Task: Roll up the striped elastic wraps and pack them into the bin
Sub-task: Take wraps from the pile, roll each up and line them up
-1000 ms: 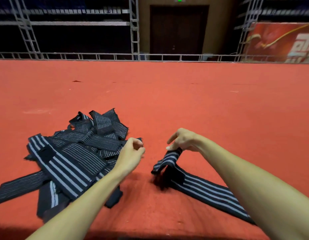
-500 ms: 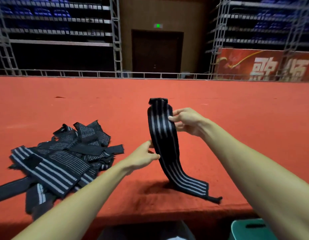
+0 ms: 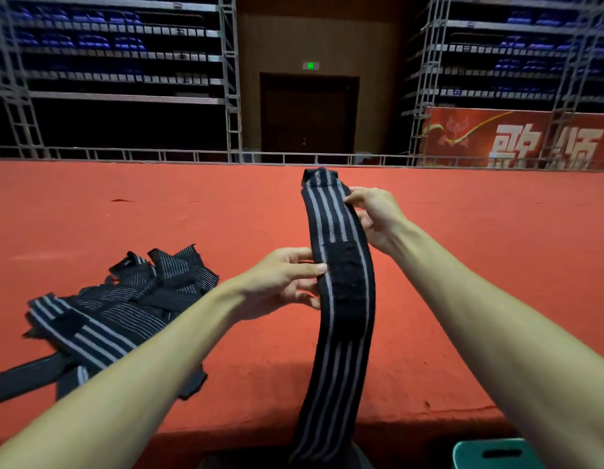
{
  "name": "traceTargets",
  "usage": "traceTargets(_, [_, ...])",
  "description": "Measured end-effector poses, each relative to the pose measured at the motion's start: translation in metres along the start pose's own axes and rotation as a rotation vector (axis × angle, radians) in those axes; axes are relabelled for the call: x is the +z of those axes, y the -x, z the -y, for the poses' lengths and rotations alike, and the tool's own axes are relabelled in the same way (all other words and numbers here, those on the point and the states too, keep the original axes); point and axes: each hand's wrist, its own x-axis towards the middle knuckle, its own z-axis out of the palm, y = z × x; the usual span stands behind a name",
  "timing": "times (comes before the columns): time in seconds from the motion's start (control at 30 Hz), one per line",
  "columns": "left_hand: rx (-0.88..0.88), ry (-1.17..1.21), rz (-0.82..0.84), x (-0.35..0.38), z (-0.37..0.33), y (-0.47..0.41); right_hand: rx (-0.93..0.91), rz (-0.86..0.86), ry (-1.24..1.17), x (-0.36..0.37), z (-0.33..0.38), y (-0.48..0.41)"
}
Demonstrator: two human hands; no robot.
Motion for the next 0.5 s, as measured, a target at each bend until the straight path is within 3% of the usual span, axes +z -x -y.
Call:
traceTargets(0.27, [-0.197,-0.151,-0.265,-0.043,0.085,-0.024,0.081,-0.025,0.245,-0.009,-0.08,-0.032])
traceTargets(0.5, [-0.201,-0.365,-0.571,-0.083,0.15,-0.064,0.177,-0.009,0.312,-0.006,-0.143,-0.082])
